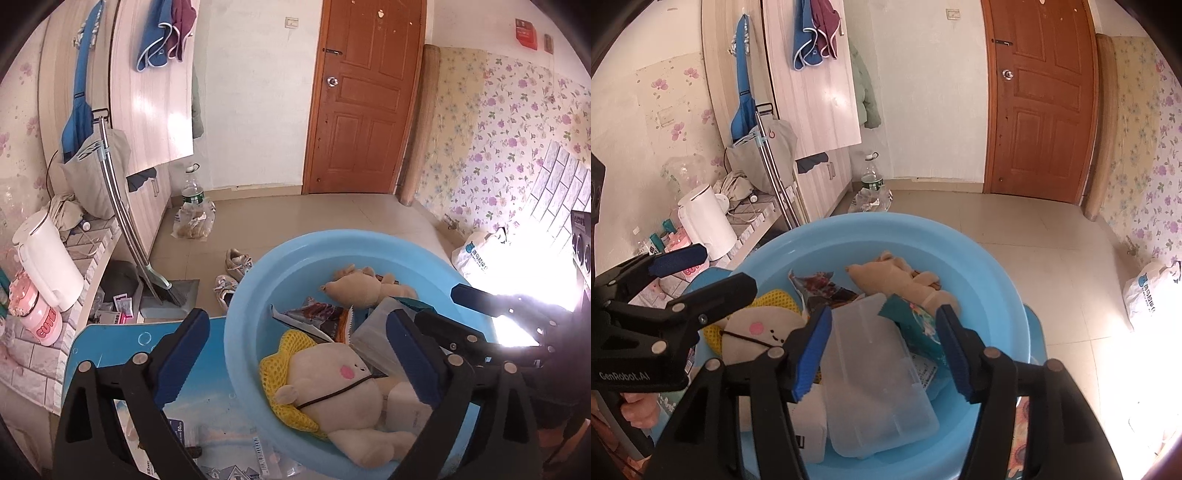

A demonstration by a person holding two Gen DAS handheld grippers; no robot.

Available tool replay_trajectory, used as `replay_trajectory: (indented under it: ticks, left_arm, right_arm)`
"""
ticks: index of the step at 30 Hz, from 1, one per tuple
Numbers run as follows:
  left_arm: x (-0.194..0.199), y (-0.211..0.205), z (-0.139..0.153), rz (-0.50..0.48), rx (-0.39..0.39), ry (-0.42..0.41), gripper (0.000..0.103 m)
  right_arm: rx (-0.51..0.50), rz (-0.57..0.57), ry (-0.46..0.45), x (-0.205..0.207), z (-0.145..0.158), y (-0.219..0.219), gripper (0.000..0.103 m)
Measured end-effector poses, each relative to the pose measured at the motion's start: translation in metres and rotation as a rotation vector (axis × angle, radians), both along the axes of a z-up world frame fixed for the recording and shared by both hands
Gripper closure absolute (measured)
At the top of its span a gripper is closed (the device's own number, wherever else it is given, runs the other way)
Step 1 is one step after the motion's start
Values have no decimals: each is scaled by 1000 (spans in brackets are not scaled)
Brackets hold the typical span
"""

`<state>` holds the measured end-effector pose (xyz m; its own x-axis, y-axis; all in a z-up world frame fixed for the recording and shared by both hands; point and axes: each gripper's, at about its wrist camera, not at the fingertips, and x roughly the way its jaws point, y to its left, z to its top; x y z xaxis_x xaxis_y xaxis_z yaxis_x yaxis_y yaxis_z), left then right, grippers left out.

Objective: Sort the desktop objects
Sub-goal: 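Move left tool to the white plastic hook while right moves to the toothpick box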

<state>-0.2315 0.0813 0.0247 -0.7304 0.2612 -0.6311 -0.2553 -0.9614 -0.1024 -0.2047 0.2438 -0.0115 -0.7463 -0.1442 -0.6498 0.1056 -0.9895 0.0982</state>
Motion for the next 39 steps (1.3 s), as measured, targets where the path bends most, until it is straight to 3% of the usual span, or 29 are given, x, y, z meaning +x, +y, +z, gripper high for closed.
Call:
replay_trajectory:
  ticks: [10, 15, 18, 27, 29, 35, 39]
  left_arm:
    - [16, -41, 7, 93, 2, 9, 0]
    - [33, -71, 9, 116, -35, 14, 0]
    - [46, -94, 7, 147, -43, 17, 0]
    - [73, -159, -24, 241, -98, -34, 0]
    - [75, -166, -33, 236, -98, -57, 0]
    - [76, -171, -53, 197, -131, -78, 0]
    - [73, -174, -62, 195, -176, -62, 0]
  right_arm:
    - [-21, 38, 19, 12, 13, -28, 45]
    - [-24, 66, 31, 24, 19, -56, 44]
    - [-23, 88, 33, 33, 20, -72, 39]
    - [-19, 146, -5, 60, 5, -121, 36]
    - [20, 130, 22, 67, 4, -131, 31]
    - [15, 120, 66, 86, 9, -140, 31]
    - [-20, 180, 27, 92, 0, -154, 30]
